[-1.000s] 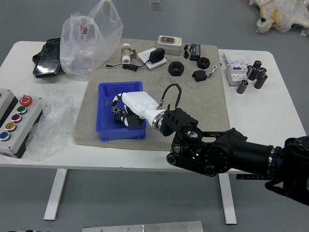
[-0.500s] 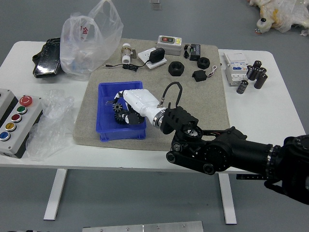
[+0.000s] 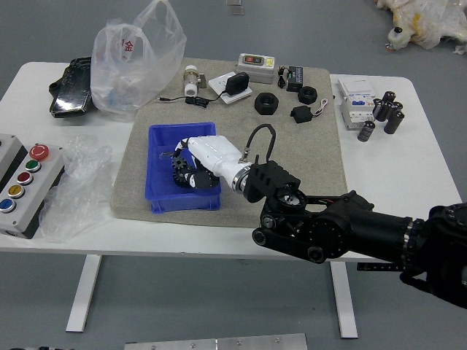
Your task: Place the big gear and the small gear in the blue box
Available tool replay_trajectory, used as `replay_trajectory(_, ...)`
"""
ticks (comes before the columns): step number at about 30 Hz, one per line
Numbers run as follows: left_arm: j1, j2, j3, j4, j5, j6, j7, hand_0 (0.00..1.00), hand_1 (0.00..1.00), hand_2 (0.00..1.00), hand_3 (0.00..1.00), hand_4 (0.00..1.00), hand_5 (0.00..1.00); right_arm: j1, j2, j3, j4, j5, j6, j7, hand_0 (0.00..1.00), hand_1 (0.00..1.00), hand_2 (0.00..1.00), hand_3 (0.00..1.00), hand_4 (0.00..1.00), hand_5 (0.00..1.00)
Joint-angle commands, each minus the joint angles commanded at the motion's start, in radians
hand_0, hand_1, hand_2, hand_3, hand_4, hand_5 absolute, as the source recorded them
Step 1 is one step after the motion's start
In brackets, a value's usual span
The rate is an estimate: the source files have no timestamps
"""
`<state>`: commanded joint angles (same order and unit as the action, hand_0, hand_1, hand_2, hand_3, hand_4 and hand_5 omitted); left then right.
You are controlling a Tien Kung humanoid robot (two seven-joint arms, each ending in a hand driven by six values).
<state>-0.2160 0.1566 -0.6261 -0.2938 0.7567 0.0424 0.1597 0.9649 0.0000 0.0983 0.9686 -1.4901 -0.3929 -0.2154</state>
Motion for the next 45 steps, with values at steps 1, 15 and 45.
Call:
replay_trajectory(1,-0.001,0.000,0.000,0.000,0.001,0.000,0.000,0.662,0.570,0.537,0.682,0.665,0.312,0.000,0.000,0.001,0.000,0.000,0.000,0.001,0.285,0.291,0.201,0.854,0.502,0.142)
replay_trajectory(15,0.000,0.001,-0.003,0.000,0.003,-0.001,0.002,0.662,0.571,0.536,0.681,0.666,0.311,-0.003,0.000,0.009,-0.003,-0.010,0.006,-0.007,0.286,0.285,0.200,0.924,0.604,0.135)
replay_trajectory(45,0.006,-0.003,0.006,0.006,-0.013,0.006,-0.008,0.662,0.570,0.536,0.681,0.676,0.340,-0.303,-0.260,0.720,0.264,0.093,-0.011,0.214,0.481,0.651,0.700,0.755,0.732,0.374)
